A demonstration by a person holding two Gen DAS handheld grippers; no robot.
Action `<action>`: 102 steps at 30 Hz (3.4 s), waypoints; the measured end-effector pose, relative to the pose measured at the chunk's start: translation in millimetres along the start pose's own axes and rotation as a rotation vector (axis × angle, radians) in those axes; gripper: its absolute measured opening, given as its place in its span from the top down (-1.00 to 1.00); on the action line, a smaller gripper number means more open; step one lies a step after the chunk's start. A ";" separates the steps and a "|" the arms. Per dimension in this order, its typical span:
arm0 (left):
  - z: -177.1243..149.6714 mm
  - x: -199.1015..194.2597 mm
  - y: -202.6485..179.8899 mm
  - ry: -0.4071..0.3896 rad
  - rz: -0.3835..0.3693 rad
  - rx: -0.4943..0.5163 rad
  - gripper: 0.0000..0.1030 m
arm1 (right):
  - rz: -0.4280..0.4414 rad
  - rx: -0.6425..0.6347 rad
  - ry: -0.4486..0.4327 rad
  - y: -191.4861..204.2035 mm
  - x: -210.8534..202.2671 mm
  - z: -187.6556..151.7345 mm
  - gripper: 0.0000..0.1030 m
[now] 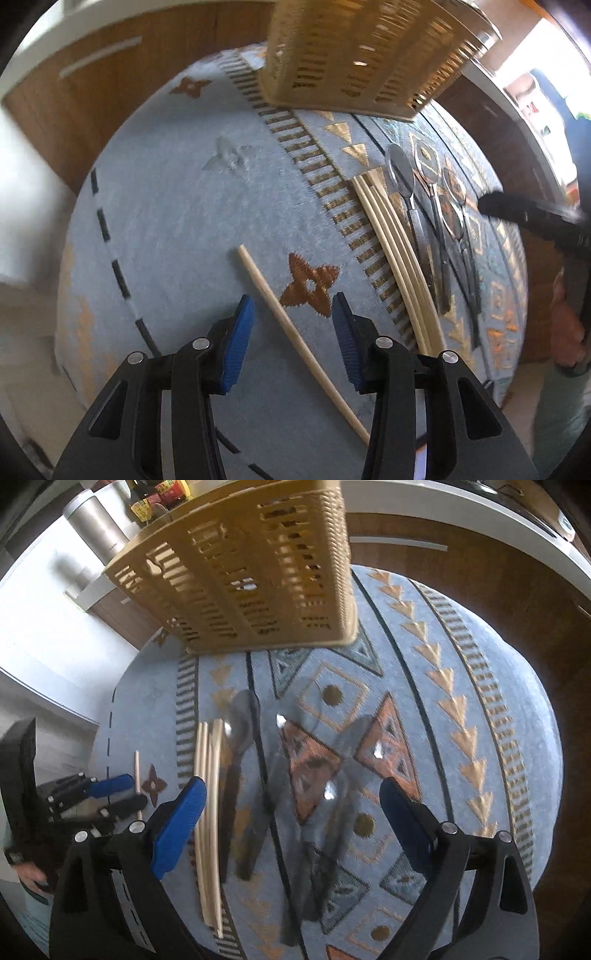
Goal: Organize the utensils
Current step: 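Reach the left tool to a single wooden chopstick and grasp it, then lift the chopstick with the left tool while the right tool grasps a metal spoon, then carry chopstick in left tool and spoon in right tool into the basket, release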
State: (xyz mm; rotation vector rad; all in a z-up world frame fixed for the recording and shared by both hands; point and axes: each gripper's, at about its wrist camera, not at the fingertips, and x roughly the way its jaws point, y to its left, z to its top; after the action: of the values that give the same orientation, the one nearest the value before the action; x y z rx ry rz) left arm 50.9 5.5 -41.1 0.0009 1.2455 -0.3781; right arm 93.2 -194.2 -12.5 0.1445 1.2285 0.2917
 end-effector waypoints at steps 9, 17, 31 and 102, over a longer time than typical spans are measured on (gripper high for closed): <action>-3.9 1.3 -23.9 -0.046 0.180 0.130 0.77 | 0.052 -0.062 0.094 46.0 33.2 27.4 -0.08; 0.3 2.4 -11.6 -0.019 0.110 0.134 0.79 | -0.032 -0.044 0.147 50.1 61.7 32.8 0.17; 14.4 7.1 -14.5 0.036 0.090 0.193 0.78 | -0.133 -0.122 0.128 74.2 75.4 40.7 0.29; -12.6 -80.8 -15.3 -0.585 -0.085 0.039 0.93 | -0.018 -0.386 -0.373 62.9 -50.2 -60.5 0.43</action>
State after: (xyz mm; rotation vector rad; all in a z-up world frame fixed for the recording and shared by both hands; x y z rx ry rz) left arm 13.4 16.3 32.4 -0.1220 0.6617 -0.4369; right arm 12.0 -151.9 29.5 -0.1417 0.7869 0.4582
